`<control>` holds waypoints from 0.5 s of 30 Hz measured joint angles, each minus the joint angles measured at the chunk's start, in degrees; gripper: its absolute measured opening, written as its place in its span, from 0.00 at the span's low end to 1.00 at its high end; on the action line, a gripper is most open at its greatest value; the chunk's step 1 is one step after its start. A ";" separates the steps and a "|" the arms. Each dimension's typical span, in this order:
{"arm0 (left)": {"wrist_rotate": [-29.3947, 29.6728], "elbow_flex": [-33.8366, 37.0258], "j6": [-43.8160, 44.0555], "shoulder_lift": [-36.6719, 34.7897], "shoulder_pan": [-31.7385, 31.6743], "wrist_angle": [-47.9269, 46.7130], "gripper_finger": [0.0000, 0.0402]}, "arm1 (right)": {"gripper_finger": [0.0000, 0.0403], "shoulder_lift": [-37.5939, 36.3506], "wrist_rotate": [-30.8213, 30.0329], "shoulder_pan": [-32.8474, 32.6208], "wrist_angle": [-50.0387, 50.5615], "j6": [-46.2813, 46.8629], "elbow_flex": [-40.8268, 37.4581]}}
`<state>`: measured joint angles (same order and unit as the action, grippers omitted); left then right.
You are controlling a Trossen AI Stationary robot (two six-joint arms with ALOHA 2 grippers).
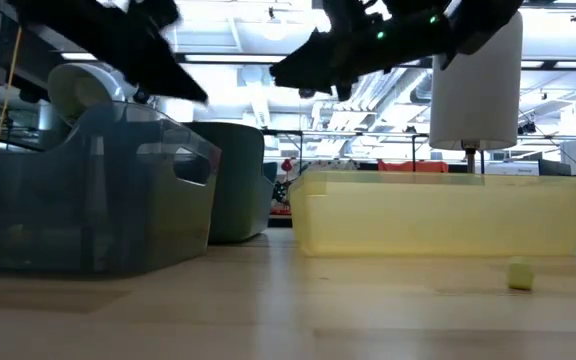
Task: Sort crayons
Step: Put the blue crayon into the blue bin
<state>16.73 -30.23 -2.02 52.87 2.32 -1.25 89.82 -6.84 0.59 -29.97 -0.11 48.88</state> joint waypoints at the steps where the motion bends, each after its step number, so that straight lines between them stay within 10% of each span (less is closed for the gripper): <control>1: -0.67 1.47 -0.58 -2.81 0.93 2.04 0.30 | 0.32 -0.88 0.00 -0.60 1.01 -0.54 0.00; 15: -3.32 12.34 -2.76 -34.64 5.74 8.04 0.24 | 0.32 -6.77 -10.38 -8.11 6.01 -6.12 0.00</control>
<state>13.41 -17.89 -4.78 18.22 8.05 6.79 83.05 -17.23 -7.52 -23.96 -6.22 48.88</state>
